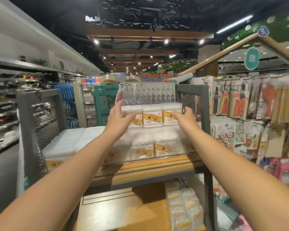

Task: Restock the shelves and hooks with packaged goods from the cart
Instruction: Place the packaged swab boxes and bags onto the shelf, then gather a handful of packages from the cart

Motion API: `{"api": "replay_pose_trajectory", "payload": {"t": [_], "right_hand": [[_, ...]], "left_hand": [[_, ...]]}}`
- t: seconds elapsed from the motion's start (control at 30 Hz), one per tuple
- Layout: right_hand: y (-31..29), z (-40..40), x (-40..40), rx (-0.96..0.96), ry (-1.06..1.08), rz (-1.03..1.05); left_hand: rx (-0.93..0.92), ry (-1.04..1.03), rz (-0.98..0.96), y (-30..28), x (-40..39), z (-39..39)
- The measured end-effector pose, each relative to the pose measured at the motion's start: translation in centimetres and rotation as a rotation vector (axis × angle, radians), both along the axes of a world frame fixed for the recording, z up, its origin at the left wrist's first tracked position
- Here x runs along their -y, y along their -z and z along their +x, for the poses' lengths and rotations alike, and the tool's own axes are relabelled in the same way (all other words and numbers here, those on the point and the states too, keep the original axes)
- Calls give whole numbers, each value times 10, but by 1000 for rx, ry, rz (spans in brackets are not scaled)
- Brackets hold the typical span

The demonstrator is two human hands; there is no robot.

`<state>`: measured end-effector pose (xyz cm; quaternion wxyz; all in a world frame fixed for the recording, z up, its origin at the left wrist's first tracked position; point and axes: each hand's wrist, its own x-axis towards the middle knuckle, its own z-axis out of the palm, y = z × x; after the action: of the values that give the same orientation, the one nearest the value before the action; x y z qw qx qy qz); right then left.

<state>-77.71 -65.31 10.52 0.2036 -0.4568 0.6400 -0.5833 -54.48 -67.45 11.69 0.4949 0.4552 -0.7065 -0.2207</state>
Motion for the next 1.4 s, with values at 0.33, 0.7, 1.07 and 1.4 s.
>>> {"api": "replay_pose_trajectory", "payload": {"t": [0.33,0.7,1.07,1.4], "right_hand": [[60,21,-153,-118,140,37],[223,-2,-398,226,326,341],[361,-99,-577,501,388,654],[507,-152,-625,913,285,1053]], "left_hand": [[49,592,49,62,-112,-36],[124,1023,622,210,-260,-112],[528,1170,955,364,-398,-240],[432,642,1481,515,-487,-225]]}}
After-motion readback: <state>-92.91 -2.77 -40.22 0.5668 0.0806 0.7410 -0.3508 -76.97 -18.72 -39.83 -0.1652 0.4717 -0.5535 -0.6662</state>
